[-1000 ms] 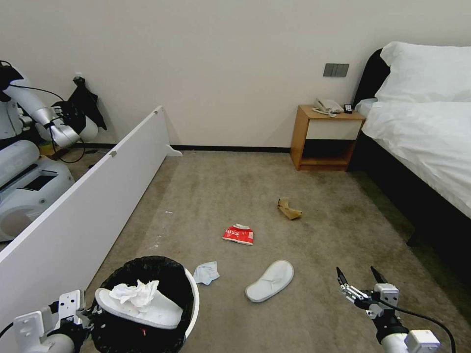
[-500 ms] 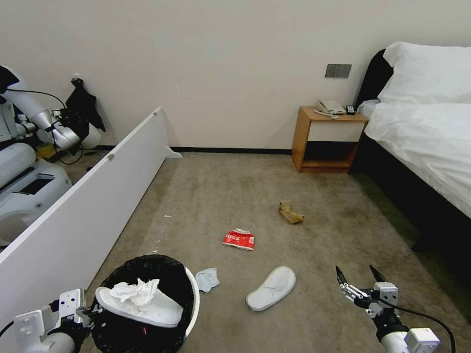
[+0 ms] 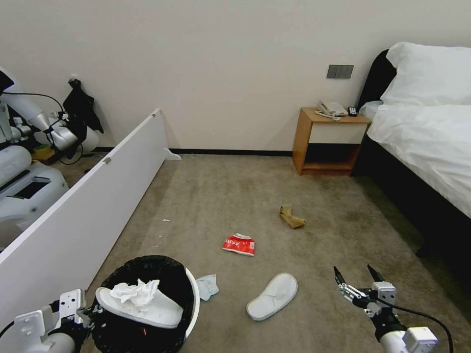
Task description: Pick up the trash bin, then pick up the garbage from the floor and place it into the trash bin.
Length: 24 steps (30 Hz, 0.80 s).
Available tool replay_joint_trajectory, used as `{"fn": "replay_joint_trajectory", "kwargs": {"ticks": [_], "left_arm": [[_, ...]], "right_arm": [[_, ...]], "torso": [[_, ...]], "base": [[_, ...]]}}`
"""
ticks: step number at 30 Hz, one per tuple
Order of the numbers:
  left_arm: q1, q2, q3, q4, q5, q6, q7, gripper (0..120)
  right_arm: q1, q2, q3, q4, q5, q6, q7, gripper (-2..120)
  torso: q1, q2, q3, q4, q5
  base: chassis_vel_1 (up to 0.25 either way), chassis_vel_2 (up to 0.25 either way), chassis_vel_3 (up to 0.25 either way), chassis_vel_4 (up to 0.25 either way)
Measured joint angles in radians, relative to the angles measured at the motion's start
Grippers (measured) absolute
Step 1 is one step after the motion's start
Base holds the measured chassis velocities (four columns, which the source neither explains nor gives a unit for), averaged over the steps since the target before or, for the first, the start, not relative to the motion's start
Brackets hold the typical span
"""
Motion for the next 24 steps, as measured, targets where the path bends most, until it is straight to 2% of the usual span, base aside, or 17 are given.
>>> {"fn": "replay_joint_trajectory", "kwargs": {"ticks": [24], "left_arm": [[0.002, 0.004, -0.003, -0.006, -0.003, 0.0, 0.0, 2]], "right_arm": [[-0.001, 0.012, -0.026, -0.022, -0.036, 0.026, -0.03, 100]], "torso": [[0.0, 0.0, 0.0, -0.0001, 0.0]], "base": [[-0.049, 0.045, 0.044, -0.048]]}}
